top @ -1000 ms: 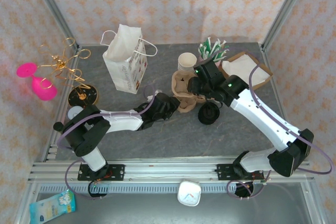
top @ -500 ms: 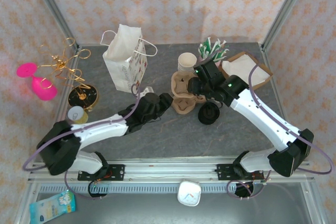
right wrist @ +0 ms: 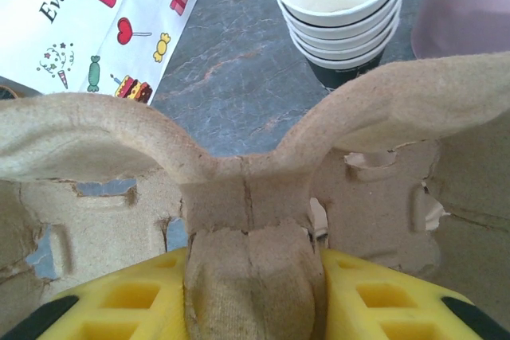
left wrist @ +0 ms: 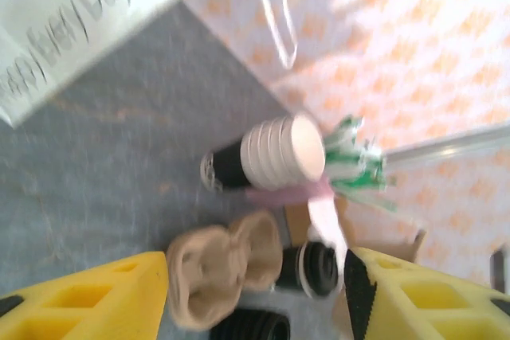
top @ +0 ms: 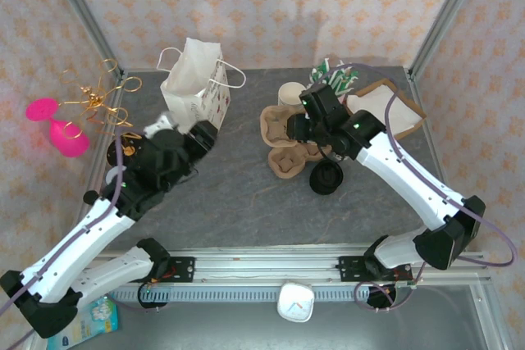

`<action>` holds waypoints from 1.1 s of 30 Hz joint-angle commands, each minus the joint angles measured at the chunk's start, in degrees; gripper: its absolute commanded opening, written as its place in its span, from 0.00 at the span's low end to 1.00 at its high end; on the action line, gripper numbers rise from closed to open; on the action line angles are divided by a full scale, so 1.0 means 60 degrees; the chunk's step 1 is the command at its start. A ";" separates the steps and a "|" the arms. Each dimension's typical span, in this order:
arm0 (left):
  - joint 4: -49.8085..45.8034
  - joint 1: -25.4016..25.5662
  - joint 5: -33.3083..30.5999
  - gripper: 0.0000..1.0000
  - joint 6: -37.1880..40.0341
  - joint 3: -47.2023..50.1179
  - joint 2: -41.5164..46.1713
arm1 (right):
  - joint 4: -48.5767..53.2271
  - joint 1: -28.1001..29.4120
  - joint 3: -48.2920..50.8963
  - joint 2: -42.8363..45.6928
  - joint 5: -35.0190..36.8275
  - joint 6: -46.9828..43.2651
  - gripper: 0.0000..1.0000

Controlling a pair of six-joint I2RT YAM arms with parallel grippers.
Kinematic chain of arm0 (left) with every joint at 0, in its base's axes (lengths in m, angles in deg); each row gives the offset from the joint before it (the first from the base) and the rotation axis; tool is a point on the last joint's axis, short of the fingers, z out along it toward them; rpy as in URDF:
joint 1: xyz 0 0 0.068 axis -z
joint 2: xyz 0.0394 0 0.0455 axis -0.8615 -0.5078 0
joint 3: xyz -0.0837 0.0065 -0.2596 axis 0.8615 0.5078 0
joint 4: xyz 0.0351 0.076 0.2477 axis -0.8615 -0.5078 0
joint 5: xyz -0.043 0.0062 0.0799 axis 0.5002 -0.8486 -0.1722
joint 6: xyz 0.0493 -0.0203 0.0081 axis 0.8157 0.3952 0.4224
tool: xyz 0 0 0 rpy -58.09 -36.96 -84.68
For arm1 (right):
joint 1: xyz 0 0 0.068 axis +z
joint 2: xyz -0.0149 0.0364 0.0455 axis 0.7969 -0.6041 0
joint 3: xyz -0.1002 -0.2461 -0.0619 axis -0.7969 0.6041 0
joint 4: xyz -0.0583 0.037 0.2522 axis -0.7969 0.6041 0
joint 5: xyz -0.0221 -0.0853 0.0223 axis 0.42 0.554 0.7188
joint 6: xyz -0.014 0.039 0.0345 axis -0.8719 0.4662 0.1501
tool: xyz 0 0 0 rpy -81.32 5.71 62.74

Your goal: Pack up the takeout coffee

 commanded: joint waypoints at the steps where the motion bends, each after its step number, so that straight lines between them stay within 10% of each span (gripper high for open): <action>1: -0.1281 -0.1216 0.0795 0.64 0.0902 -0.0688 -0.0580 | -0.0329 -0.0039 -0.0354 -0.0164 -0.0171 -0.0320 0.39; 9: -0.0618 -0.3423 0.2315 0.66 0.0521 -0.2126 -0.2838 | -0.0588 -0.0048 -0.0539 -0.0584 -0.0517 -0.0538 0.38; 25: 0.0404 -0.4103 0.2014 0.60 -0.0493 -0.3410 -0.5382 | -0.0596 -0.0048 -0.0633 -0.0738 -0.0546 -0.0779 0.38; 33: 0.0073 -0.4102 0.1616 0.42 -0.0337 -0.3212 -0.5646 | -0.0477 -0.0041 -0.0665 -0.0746 -0.0560 -0.0825 0.38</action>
